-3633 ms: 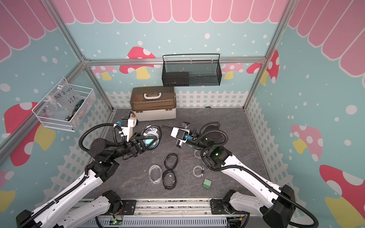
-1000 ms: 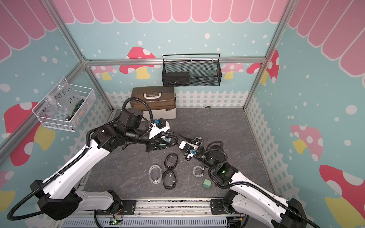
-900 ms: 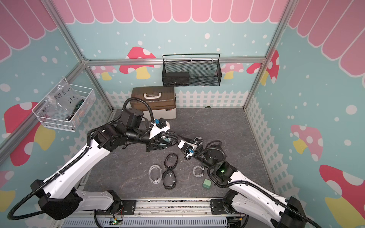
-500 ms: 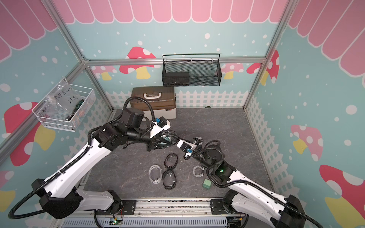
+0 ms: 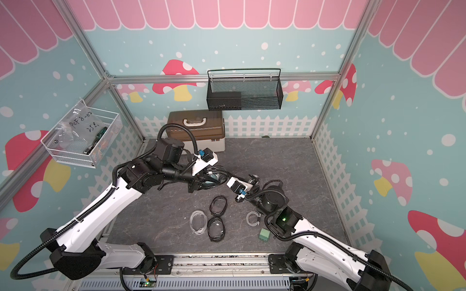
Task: Pack away charging kits
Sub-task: Zip the zipper on the storage bag.
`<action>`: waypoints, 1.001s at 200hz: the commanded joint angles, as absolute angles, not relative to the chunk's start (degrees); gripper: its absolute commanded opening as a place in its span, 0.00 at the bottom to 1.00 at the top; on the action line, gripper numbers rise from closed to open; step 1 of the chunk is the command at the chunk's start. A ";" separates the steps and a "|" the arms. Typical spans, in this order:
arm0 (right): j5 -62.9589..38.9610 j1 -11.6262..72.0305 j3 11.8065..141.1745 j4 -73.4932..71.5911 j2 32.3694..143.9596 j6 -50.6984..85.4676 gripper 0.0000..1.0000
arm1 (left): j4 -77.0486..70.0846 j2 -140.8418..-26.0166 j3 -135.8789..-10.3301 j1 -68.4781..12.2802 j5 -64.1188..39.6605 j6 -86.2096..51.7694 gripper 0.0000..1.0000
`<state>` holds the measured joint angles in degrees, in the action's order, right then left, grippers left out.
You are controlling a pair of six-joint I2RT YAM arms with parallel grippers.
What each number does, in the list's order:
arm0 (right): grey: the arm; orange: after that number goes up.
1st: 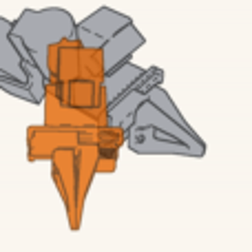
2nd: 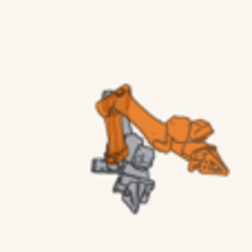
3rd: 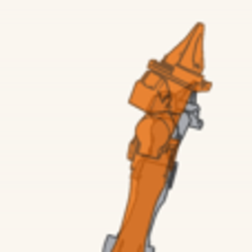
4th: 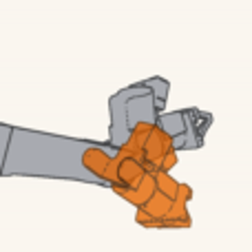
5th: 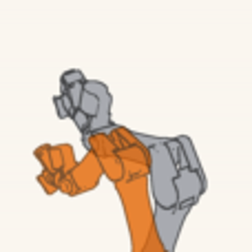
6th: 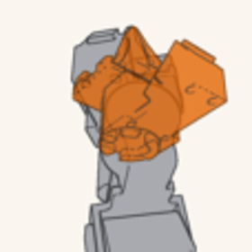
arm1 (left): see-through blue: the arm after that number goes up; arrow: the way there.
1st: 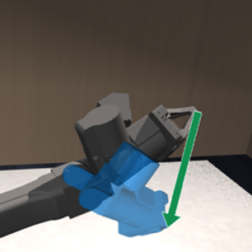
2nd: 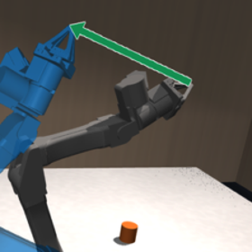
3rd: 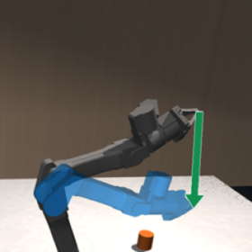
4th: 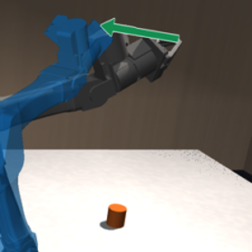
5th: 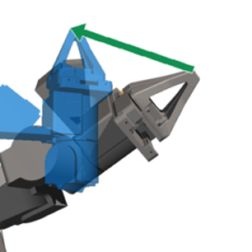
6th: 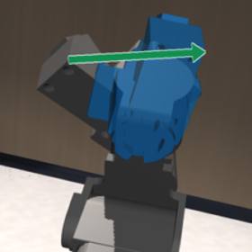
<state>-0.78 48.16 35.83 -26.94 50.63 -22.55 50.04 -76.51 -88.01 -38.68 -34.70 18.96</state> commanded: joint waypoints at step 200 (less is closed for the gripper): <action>-8.61 48.34 42.98 -18.10 53.22 -54.59 0.00 | 50.01 -80.32 -80.75 -40.43 -27.59 16.04 0.00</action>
